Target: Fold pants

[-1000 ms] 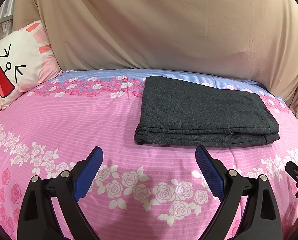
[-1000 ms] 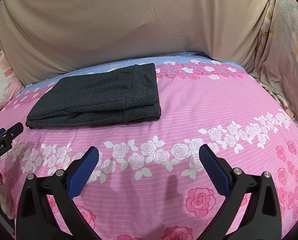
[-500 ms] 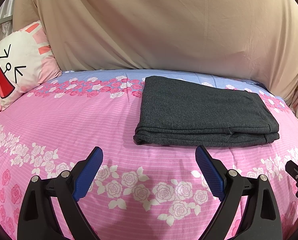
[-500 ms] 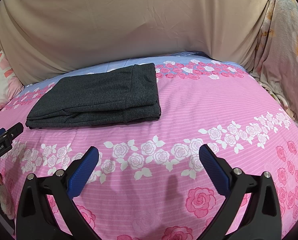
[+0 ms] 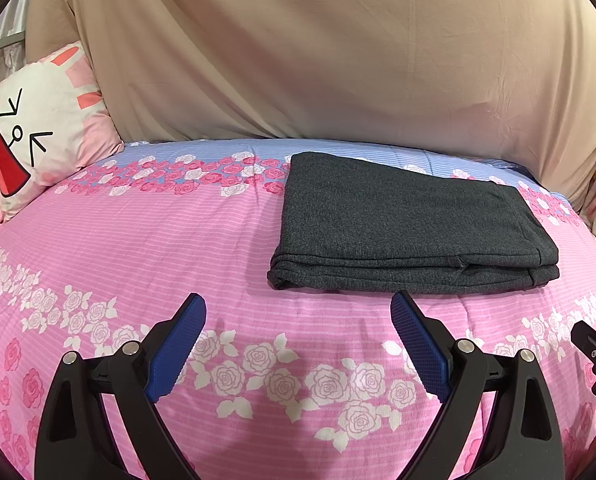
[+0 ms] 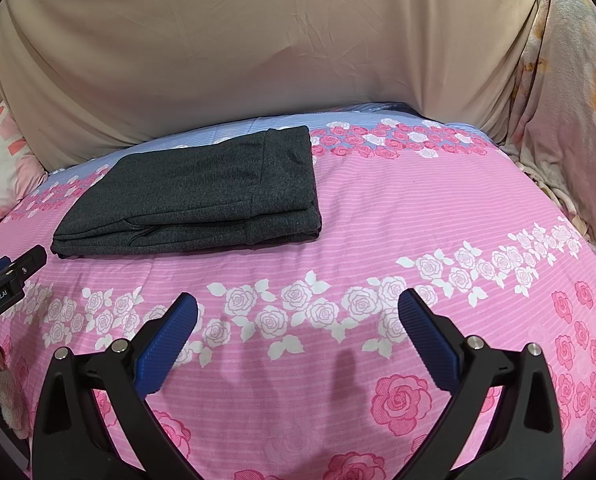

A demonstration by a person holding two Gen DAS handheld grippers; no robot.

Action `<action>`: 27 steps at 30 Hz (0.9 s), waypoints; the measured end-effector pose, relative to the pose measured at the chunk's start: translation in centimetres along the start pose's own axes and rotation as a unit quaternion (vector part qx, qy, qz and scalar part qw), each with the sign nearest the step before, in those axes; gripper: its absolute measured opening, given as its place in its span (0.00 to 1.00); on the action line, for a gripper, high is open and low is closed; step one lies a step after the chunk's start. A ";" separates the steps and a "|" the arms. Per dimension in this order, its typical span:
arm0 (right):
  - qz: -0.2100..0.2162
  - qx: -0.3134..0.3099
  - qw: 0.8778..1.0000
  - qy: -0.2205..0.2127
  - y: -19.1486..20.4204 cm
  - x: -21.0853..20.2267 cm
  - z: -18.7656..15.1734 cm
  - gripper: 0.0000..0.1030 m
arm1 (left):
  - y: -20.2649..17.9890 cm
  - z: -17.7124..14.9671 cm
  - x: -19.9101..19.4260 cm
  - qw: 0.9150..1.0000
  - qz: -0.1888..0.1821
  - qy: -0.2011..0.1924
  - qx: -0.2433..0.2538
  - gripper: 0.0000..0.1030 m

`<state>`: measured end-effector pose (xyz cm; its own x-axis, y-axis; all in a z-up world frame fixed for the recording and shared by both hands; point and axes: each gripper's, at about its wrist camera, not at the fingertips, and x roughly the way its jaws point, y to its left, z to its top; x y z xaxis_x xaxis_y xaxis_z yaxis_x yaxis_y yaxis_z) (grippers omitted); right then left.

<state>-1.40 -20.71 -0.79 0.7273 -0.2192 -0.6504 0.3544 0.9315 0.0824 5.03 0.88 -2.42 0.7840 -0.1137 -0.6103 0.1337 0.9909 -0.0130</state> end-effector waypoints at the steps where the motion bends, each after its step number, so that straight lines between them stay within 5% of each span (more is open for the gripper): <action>1: 0.000 0.000 1.000 0.000 0.0 0.0 0.0 0.95 | 0.0 0.0 0.0 1.000 -0.001 0.000 0.000 0.89; 27: -0.001 0.001 1.000 0.001 0.1 0.1 0.0 0.95 | 0.9 0.0 -0.2 1.000 -0.015 0.005 -0.016 0.89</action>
<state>-1.33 -20.64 -0.84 0.7254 -0.2206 -0.6520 0.3566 0.9307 0.0819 5.01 1.76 -2.28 0.7741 -0.1426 -0.6168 0.1367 0.9890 -0.0571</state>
